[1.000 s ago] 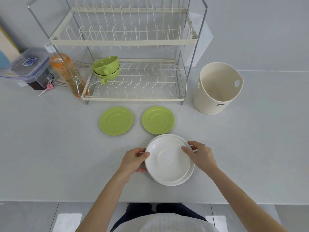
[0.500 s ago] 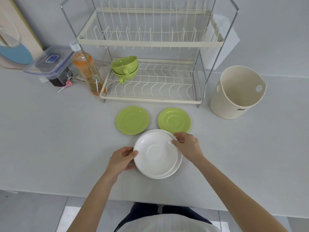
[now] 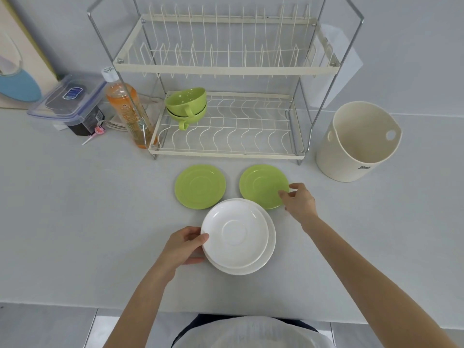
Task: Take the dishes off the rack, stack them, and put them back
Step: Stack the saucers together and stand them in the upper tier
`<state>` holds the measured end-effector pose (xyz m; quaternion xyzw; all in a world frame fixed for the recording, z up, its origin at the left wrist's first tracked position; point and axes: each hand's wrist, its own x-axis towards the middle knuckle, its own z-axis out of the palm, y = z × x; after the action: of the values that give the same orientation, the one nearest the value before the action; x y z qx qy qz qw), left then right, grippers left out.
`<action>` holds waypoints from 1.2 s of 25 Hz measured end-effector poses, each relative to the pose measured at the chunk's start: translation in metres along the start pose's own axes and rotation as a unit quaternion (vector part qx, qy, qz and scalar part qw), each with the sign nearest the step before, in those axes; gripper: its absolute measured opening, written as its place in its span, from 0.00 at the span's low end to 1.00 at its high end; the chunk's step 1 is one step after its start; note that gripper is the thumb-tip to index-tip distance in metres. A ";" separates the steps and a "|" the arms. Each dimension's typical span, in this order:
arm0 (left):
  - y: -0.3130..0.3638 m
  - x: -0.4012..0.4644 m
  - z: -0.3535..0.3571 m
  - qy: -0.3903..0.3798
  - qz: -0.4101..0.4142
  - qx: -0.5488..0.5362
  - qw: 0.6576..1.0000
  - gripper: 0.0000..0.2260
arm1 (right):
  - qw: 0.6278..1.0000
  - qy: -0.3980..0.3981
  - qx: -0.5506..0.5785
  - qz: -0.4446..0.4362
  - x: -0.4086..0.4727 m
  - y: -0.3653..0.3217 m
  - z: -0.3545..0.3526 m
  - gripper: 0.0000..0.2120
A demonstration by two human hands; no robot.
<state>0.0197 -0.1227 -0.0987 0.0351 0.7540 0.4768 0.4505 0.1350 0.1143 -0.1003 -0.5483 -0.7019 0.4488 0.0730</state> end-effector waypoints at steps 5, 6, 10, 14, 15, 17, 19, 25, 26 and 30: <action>-0.001 0.002 -0.002 -0.008 0.003 0.021 1.000 0.12 | 0.994 -0.007 -0.087 0.061 0.025 -0.011 0.004 0.26; -0.001 0.003 -0.002 -0.008 0.001 0.022 1.000 0.12 | 0.992 -0.004 -0.103 0.068 0.027 -0.012 0.004 0.26; 0.002 0.005 -0.002 -0.014 0.002 0.029 0.999 0.11 | 0.996 -0.021 -0.058 0.069 0.039 -0.006 0.002 0.17; 0.001 0.005 -0.001 -0.010 0.004 0.036 0.999 0.10 | 0.988 -0.038 0.116 0.093 0.039 0.001 -0.010 0.06; 0.001 0.005 -0.001 -0.010 0.004 0.035 0.999 0.10 | 0.980 -0.043 0.166 0.104 0.036 0.003 -0.013 0.04; 0.001 0.006 -0.001 -0.012 0.005 0.036 0.999 0.10 | 0.959 -0.055 0.247 0.130 0.029 0.010 -0.021 0.04; 0.001 0.007 -0.001 -0.012 0.006 0.039 0.999 0.09 | 0.938 -0.069 0.309 0.142 0.023 0.017 -0.029 0.08; 0.001 0.007 -0.002 -0.012 0.006 0.036 0.999 0.11 | 0.940 -0.145 0.299 0.073 -0.006 0.011 -0.039 0.09; 0.002 0.006 -0.001 -0.013 0.005 0.031 0.999 0.11 | 0.948 -0.158 0.271 0.051 -0.012 0.008 -0.037 0.09; 0.001 0.005 0.000 -0.015 0.007 0.022 1.000 0.12 | 0.964 -0.199 0.176 -0.006 -0.032 0.001 -0.019 0.09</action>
<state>0.0160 -0.1196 -0.1010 0.0576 0.7576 0.4625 0.4570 0.1597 0.0986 -0.0774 -0.4224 -0.6159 0.6644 0.0300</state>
